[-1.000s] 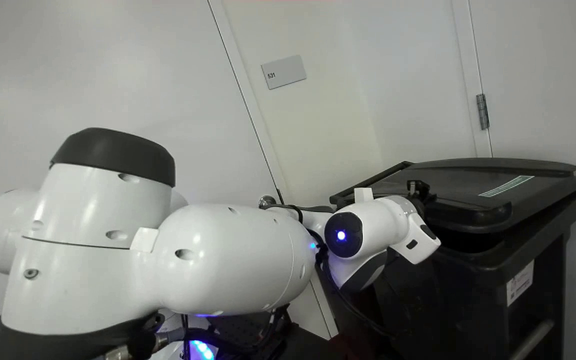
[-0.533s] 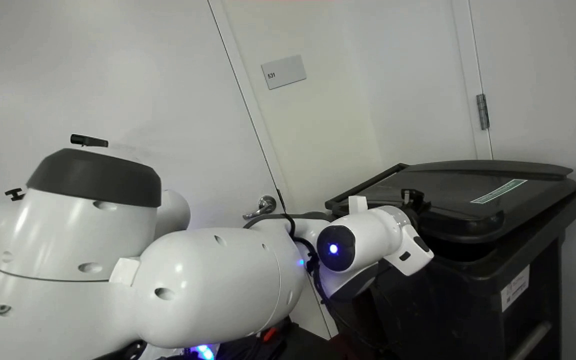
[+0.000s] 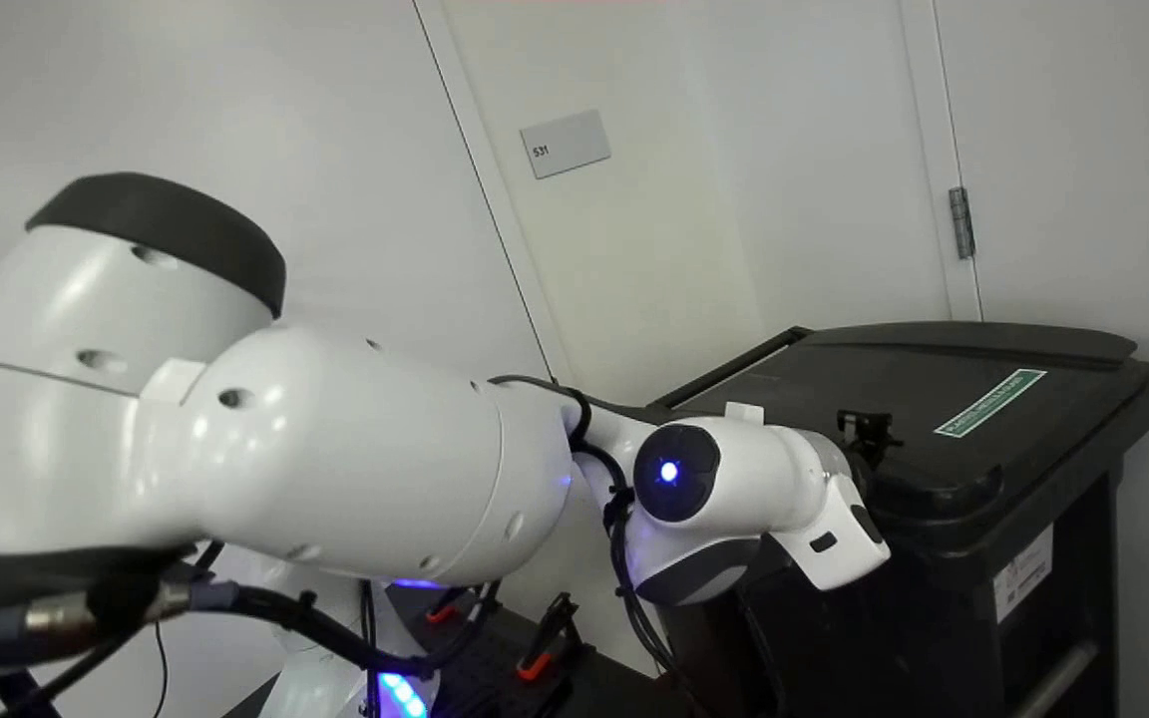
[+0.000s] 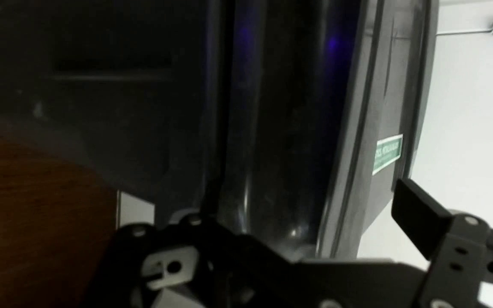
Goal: Close the big trash bin
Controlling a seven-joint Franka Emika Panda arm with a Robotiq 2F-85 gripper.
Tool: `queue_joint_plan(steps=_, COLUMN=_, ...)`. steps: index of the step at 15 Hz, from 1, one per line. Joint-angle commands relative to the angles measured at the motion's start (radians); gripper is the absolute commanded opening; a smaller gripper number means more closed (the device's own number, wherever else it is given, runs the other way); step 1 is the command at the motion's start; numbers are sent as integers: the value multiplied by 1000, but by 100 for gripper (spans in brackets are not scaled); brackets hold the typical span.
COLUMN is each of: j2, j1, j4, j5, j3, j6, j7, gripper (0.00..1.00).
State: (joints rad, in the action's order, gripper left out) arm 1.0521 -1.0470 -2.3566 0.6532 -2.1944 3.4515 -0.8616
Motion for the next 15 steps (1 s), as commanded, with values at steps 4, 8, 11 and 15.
queue_joint_plan(steps=4, j2=-373, j1=-15, j4=-82, j5=-140, j3=-5, j6=-89, j7=-21, gripper=100)
queue_joint_plan(steps=8, j2=-554, j1=11, j4=-137, j5=-117, j3=32, j6=-142, j7=-29, gripper=100)
queue_joint_plan(steps=11, j2=-640, j1=106, j4=-205, j5=-287, j3=193, j6=-232, j7=179, gripper=100)
queue_joint_plan(steps=15, j2=-732, j1=280, j4=-243, j5=-506, j3=473, j6=-366, j7=428, gripper=100)
